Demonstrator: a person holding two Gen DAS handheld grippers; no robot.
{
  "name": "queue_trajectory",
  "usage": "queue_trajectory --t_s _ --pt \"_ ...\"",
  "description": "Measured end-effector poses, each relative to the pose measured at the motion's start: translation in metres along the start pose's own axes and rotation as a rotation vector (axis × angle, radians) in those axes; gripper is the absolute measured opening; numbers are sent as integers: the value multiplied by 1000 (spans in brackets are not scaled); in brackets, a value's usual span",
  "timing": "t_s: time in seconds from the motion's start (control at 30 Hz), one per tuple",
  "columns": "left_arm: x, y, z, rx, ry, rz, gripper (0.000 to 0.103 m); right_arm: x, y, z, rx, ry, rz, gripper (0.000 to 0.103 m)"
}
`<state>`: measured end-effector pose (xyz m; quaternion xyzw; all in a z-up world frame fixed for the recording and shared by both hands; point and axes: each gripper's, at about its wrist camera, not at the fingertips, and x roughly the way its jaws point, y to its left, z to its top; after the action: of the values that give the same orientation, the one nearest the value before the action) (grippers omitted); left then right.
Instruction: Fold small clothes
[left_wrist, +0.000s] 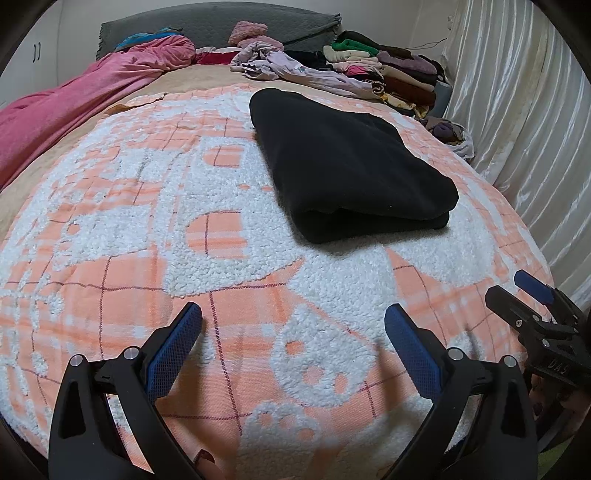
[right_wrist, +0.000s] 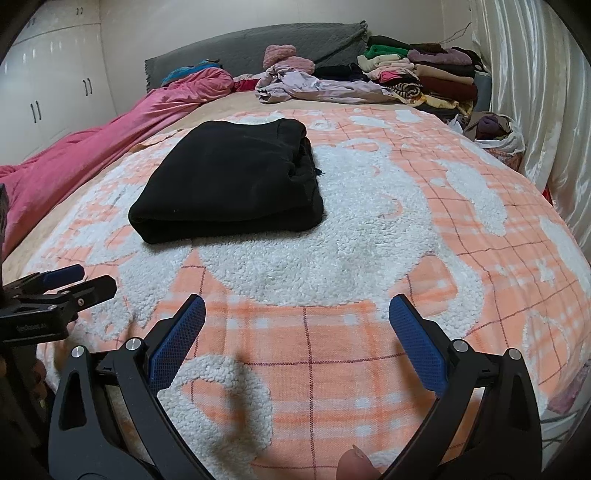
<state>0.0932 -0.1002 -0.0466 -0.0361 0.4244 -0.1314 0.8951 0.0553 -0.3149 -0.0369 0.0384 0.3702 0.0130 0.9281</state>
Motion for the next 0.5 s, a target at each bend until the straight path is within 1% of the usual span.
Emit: queue_trajectory --t_s 0.5 --pt "-3 1 3 1 0 17 99 0 0 0 -3 3 -6 94"
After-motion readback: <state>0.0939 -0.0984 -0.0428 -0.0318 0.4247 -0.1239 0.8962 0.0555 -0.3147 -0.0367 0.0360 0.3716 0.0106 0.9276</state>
